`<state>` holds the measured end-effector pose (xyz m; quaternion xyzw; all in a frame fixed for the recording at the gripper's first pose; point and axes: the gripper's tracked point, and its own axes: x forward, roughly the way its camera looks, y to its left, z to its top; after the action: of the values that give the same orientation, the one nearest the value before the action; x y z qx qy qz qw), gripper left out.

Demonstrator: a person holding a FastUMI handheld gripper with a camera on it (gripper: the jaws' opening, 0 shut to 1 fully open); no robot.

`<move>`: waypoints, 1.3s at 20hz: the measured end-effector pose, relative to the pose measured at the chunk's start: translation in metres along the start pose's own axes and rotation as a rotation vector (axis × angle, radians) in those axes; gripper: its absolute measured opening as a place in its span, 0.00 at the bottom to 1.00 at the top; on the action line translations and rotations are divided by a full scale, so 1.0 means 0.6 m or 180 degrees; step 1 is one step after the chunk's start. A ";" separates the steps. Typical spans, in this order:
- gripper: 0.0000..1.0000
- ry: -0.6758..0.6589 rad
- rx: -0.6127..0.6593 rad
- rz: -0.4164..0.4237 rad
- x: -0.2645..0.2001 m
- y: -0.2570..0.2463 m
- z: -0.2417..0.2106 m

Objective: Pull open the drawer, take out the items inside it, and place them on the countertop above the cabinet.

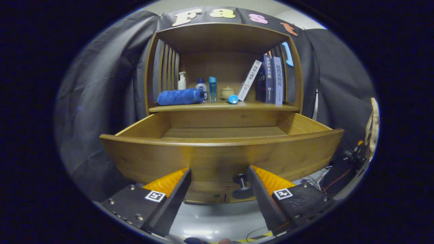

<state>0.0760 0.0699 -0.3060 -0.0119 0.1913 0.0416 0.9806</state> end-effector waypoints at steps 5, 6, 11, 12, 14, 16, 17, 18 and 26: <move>1.00 -0.0017 0.0006 0.0026 0.036 -0.001 0.016; 1.00 -0.0014 -0.0021 0.0026 0.046 0.000 0.018; 1.00 -0.0060 -0.0092 0.0016 0.096 0.002 0.042; 1.00 -0.0109 -0.0054 0.0015 0.108 0.003 0.046; 1.00 -0.0087 -0.0013 0.0018 0.130 0.005 0.053; 0.99 -0.0095 -0.0024 0.0013 0.153 0.006 0.059; 0.99 -0.0093 -0.0041 0.0010 0.162 0.007 0.061; 0.99 -0.0095 -0.0024 0.0011 0.170 0.008 0.063; 0.98 -0.0052 0.0030 -0.0007 0.240 0.013 0.082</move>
<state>0.2270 0.0909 -0.3145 -0.0072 0.1834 0.0396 0.9822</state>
